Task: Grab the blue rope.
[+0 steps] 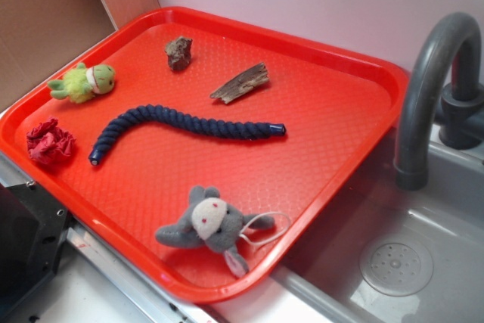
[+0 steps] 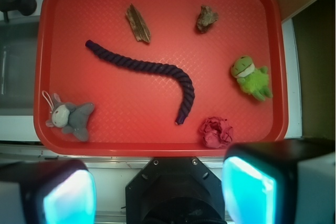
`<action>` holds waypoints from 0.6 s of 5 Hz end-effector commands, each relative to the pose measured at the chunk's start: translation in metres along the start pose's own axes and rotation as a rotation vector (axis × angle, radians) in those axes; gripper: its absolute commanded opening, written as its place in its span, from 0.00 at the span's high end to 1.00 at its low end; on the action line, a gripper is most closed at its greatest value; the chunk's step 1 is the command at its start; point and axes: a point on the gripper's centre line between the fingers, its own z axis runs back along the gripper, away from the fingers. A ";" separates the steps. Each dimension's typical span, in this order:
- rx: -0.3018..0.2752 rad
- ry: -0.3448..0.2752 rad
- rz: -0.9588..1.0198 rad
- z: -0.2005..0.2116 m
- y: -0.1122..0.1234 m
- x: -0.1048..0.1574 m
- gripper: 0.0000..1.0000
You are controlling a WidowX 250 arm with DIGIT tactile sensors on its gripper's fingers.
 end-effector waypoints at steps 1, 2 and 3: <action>0.000 0.000 0.000 0.000 0.000 0.000 0.00; -0.043 -0.007 -0.225 -0.016 0.013 0.020 0.00; -0.021 -0.038 -0.480 -0.037 0.030 0.054 0.00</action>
